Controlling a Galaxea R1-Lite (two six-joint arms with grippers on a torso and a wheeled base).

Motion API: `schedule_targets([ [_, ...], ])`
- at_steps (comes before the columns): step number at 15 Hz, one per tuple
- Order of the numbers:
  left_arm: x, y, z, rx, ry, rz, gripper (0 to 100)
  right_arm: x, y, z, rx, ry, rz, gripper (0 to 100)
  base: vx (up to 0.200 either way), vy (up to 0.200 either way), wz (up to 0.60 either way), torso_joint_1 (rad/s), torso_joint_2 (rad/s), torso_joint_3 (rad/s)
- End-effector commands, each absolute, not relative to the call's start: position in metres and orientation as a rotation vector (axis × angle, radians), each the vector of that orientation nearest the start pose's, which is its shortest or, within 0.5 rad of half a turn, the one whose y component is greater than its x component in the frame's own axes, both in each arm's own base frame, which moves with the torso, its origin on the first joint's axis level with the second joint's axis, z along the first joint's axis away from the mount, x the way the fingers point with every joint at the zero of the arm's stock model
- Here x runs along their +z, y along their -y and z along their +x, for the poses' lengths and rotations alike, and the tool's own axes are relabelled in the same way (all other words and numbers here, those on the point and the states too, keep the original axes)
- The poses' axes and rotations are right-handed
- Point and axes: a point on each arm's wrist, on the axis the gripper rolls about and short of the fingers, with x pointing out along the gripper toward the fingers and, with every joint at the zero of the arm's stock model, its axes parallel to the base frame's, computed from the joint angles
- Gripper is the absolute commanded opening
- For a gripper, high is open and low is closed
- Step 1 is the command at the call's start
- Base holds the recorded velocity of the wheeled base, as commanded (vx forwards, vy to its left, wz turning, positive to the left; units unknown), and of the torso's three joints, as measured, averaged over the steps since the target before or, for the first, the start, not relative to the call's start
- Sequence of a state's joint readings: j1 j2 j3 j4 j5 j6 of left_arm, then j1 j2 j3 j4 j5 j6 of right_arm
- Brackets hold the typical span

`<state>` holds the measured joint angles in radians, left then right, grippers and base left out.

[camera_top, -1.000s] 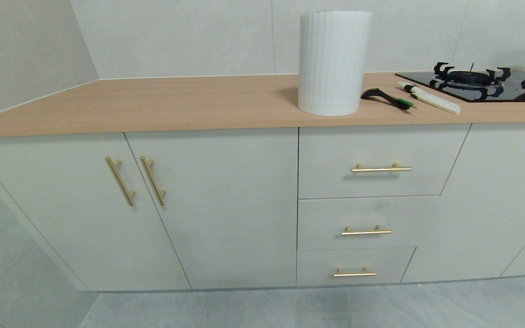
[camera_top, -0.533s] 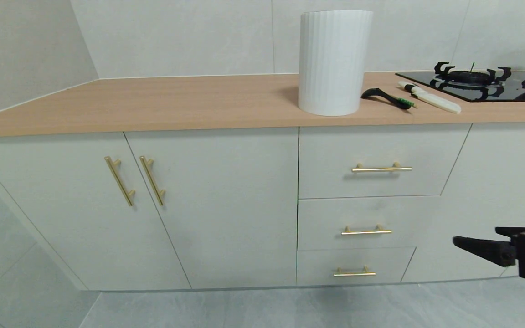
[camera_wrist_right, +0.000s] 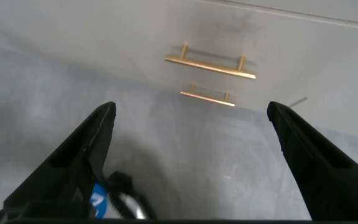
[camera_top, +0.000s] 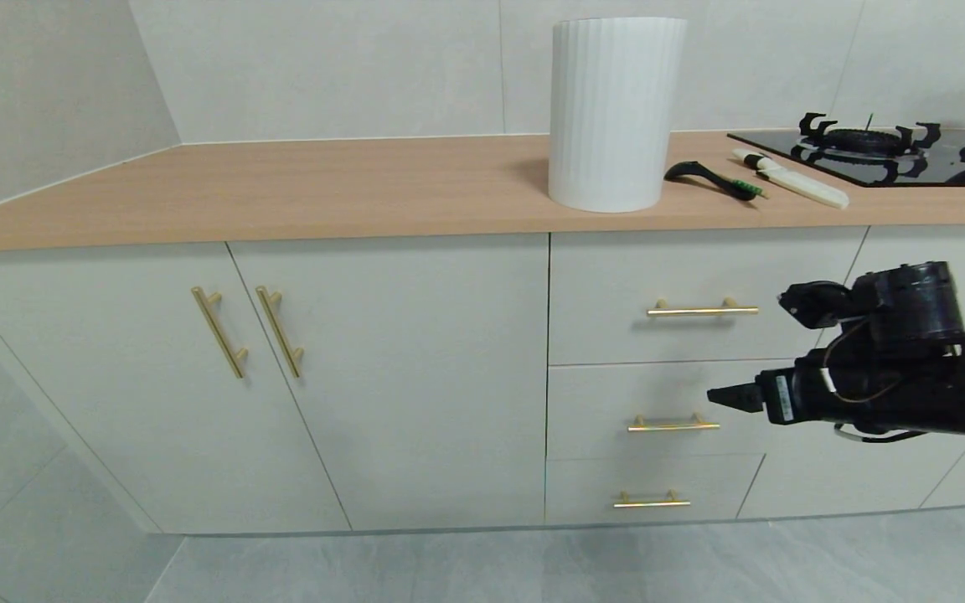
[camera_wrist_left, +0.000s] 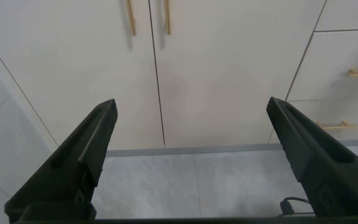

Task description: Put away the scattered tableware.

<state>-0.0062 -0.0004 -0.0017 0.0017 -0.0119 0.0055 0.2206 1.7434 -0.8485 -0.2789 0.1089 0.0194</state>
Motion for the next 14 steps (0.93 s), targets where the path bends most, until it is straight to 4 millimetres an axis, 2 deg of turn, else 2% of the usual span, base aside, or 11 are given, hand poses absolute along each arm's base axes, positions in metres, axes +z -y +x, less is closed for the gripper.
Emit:
schedule_targets([
  [1, 0.076, 0.000, -0.023, -0.018, 0.000, 0.005, 100, 0.081, -0.081, 0.330, 0.265, -0.729, -0.050, 100, 0.000, 0.000, 0.00, 0.000, 0.00, 0.000],
  [5, 0.076, 0.000, -0.023, -0.018, 0.000, 0.005, 100, 0.029, -0.096, 0.356, 0.179, -0.675, -0.097, 100, 0.000, 0.000, 0.00, 0.000, 0.00, 0.000],
  [8, 0.076, 0.000, -0.023, -0.018, 0.000, 0.005, 100, 0.016, -0.097, 0.364, 0.171, -0.690, -0.087, 100, 0.000, 0.000, 0.00, 0.000, 0.00, 0.000],
  [14, 0.076, 0.000, -0.023, -0.018, 0.000, 0.005, 100, -0.004, -0.098, 0.384, 0.088, -0.614, -0.047, 100, 0.000, 0.000, 0.00, 0.000, 0.00, 0.000],
])
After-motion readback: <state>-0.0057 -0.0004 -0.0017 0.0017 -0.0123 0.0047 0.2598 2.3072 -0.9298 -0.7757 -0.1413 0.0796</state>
